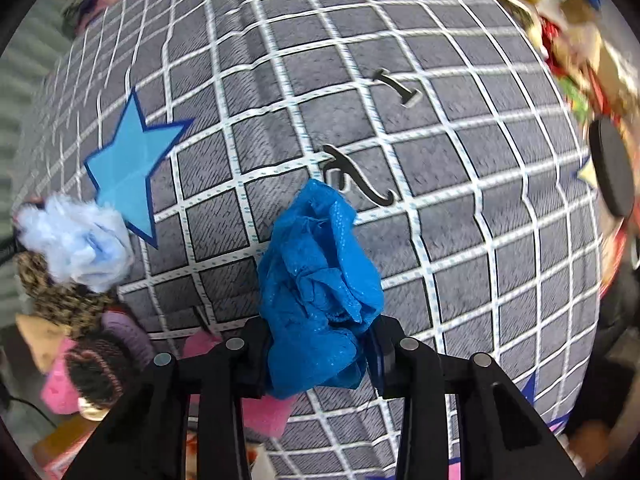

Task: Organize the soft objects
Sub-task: 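Grasp the pink-black knit hat with left tool while right tool grasps the blue bag, then carry the knit hat and blue bag over the white box with both tools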

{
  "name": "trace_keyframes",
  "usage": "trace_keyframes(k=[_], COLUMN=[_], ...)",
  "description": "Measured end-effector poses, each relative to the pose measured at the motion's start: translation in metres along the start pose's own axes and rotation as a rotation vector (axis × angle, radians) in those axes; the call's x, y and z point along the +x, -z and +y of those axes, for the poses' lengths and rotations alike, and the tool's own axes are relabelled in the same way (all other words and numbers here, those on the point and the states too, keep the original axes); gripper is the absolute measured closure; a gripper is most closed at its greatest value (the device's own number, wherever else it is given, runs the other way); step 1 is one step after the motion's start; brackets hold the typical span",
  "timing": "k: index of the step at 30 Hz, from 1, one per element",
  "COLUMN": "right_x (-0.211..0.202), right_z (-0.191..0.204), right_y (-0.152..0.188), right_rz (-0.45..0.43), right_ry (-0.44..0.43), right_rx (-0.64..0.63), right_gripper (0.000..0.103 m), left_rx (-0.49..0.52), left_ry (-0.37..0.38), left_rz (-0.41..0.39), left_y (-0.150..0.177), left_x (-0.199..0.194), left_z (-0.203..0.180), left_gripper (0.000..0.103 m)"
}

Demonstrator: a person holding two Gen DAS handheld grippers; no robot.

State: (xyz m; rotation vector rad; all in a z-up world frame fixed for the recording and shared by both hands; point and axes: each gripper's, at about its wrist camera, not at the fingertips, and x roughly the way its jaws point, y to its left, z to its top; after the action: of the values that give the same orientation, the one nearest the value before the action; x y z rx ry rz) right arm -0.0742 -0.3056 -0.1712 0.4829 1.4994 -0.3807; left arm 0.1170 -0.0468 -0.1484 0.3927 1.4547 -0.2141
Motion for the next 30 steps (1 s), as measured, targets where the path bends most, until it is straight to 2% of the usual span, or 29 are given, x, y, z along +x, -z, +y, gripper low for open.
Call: trace_keyframes(k=[5, 9, 11, 16, 21, 30], right_x=[-0.024, -0.042, -0.051, -0.066, -0.083, -0.106], right_z=[-0.015, -0.021, -0.022, -0.022, -0.028, -0.002], right_y=[0.004, 0.011, 0.016, 0.036, 0.053, 0.108], right_rz=[-0.042, -0.05, -0.049, -0.043, -0.033, -0.058], right_ry=[-0.054, -0.105, -0.13, -0.176, -0.224, -0.257], right_rx=[0.032, 0.025, 0.033, 0.028, 0.025, 0.004], right_gripper=[0.067, 0.067, 0.067, 0.067, 0.067, 0.067], left_rx=[0.002, 0.003, 0.004, -0.023, -0.062, -0.081], left_ry=[0.021, 0.022, 0.022, 0.056, 0.068, 0.072], left_rz=[-0.059, -0.081, -0.092, -0.104, -0.13, -0.152], left_y=[0.024, 0.03, 0.03, 0.056, 0.097, 0.172], left_x=[-0.045, -0.07, -0.078, -0.105, -0.129, -0.148], left_z=[0.021, 0.017, 0.002, 0.005, 0.012, 0.044], left_gripper=[0.079, 0.079, 0.079, 0.079, 0.079, 0.079])
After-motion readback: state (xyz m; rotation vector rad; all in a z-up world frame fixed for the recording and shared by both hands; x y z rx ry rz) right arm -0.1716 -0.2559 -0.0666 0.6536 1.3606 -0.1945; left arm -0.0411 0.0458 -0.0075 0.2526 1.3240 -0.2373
